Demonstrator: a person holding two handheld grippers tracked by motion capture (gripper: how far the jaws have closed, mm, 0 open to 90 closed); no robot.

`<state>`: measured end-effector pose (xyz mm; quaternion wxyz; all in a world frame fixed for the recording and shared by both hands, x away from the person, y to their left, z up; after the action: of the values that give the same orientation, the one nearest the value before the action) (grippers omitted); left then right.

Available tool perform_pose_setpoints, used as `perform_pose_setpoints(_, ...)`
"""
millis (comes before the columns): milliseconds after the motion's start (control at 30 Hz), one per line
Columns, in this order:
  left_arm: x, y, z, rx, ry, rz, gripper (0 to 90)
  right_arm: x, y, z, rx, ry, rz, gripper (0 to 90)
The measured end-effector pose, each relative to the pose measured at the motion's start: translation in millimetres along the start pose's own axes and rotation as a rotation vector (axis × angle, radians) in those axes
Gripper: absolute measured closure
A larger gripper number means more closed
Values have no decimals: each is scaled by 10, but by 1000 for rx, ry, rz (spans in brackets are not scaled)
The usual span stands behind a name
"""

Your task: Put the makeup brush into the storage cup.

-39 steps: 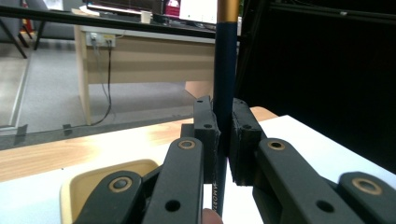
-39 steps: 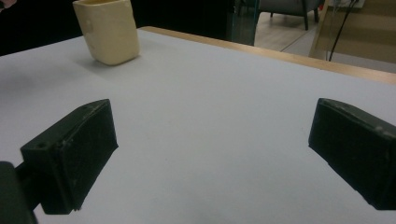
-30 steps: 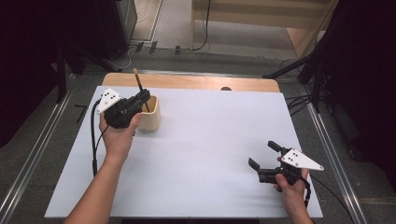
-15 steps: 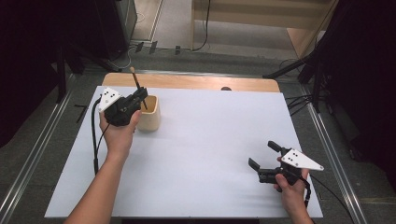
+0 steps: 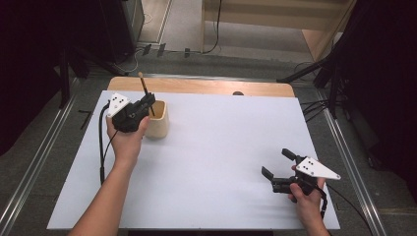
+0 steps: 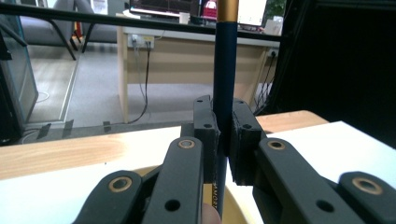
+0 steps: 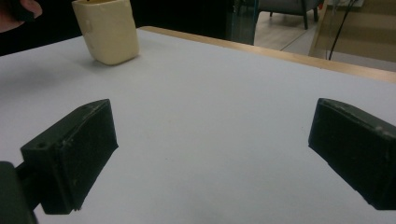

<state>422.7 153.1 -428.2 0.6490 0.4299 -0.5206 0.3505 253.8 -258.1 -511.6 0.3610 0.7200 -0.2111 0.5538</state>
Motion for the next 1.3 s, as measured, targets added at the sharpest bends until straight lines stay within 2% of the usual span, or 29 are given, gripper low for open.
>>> perform_pose_setpoints(667, -245, -96, -88, 25, 2, -70, 840, -10, -9, 0, 1, -2, -3, 15)
perform_pose_setpoints(967, -305, -110, -83, 41, -38, -118, 839, -15, -11, 0, 1, -3, -6, 15)
perform_pose_setpoints(1300, -346, -128, -91, 49, -31, -147, 838, -20, -19, 2, 2, -1, -9, 16)
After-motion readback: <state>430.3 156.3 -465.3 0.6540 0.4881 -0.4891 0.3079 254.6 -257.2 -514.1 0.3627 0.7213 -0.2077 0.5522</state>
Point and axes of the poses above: each handheld gripper's, and its own axes: y roughly backward along the jaws, x roughly out of its top, z roughly to its right, the point moved 6 cm from there along -y, roughly forward along the jaws, and after that the axes turned 8 degrees about x, right-handed, at the moved point
